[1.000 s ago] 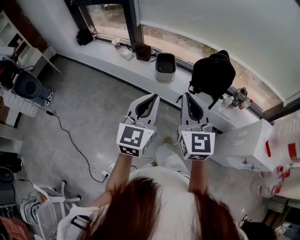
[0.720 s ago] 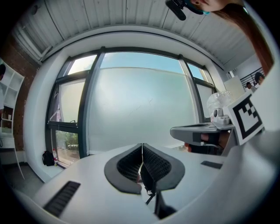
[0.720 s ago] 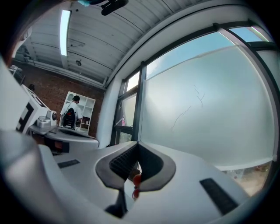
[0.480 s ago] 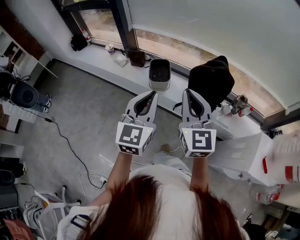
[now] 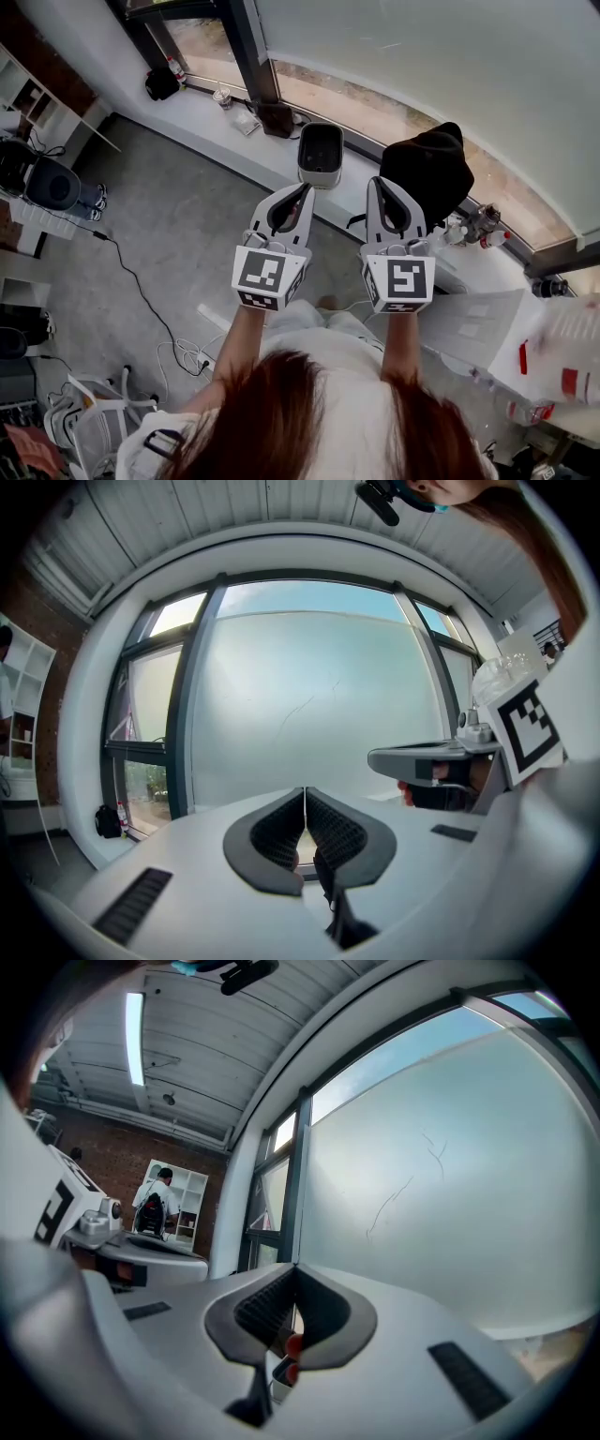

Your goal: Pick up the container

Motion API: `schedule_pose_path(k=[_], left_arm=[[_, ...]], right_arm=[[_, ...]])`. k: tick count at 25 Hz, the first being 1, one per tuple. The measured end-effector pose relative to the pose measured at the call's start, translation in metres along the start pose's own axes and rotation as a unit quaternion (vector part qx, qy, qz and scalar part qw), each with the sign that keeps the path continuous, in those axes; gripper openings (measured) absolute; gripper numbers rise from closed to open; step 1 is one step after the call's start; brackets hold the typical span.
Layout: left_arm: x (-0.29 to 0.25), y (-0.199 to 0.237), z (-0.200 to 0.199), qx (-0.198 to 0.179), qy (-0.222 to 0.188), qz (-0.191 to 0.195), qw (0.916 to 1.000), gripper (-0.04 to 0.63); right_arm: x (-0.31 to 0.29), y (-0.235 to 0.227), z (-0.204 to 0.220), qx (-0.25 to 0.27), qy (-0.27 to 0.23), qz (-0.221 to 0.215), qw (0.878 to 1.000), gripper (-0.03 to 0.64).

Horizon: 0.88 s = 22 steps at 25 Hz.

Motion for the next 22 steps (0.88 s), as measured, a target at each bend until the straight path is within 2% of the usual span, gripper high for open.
schedule_pose_path(k=[3,12,22], left_arm=[[-0.001,0.002,0.003,0.000,0.004,-0.008,1.0000,0.018],[-0.015,0.013,0.013,0.007,0.014,-0.012,0.9998,0.018],[-0.055,0.047,0.028,0.007,0.020,-0.014,0.9997,0.018]], right_arm=[[-0.004,-0.003,0.002,-0.013,0.002,-0.007,1.000,0.025],[-0.024,-0.009,0.012,0.008,0.009,-0.004,1.000,0.025],[-0.077,-0.016,0.027,0.012,0.027,0.002,1.000,0.025]])
Point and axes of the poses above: the fingertips, and each gripper's own axes: x backward along the fingers, y to its left, z out of its underside, the point moved 6 cm from there along x, backward along the fingers, and after that the axes turned 7 degrees about -x, right-handed, at the moved point
